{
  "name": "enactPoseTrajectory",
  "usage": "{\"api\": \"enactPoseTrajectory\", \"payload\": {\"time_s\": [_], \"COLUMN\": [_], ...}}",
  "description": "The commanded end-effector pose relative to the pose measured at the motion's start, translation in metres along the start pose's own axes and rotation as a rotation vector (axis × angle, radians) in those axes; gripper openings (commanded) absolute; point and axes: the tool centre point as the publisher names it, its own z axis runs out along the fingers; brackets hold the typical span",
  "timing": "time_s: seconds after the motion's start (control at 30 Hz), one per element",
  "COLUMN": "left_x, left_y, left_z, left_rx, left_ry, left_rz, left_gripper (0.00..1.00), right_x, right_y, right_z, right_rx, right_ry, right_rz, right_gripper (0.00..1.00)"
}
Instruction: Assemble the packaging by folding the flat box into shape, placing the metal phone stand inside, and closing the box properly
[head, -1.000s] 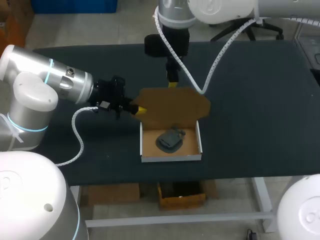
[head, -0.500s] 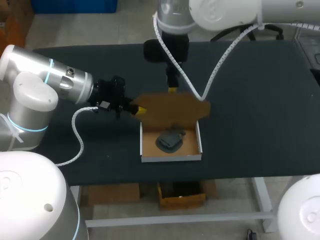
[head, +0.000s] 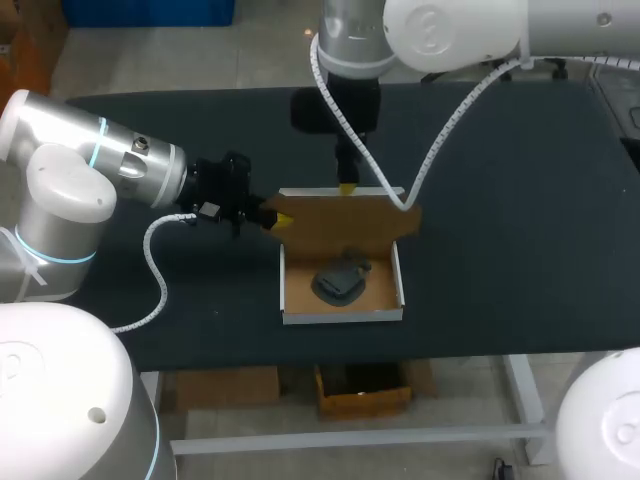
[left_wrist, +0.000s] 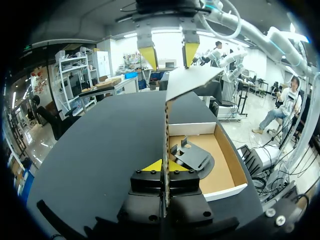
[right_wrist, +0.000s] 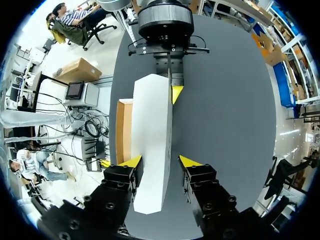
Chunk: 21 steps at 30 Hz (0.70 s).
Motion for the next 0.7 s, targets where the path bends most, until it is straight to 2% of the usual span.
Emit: {"api": "enactPoseTrajectory", "payload": {"time_s": [0.03,0.7], "left_x": [0.000,0.000], "left_y": [0.001,0.001], "left_z": [0.001,0.001], "left_rx": [0.002,0.002], "left_ry": [0.000,0.000], "left_rz": [0.001,0.001], "left_gripper": [0.00,0.00], "right_x": [0.002,-0.003], "right_y": [-0.001,0.001], "right_z": [0.005,0.019], "right_rx": [-0.004,-0.005], "right_ry": [-0.007,0.008], "right_rz": [0.000,0.010], "right_gripper": [0.43,0.42]}}
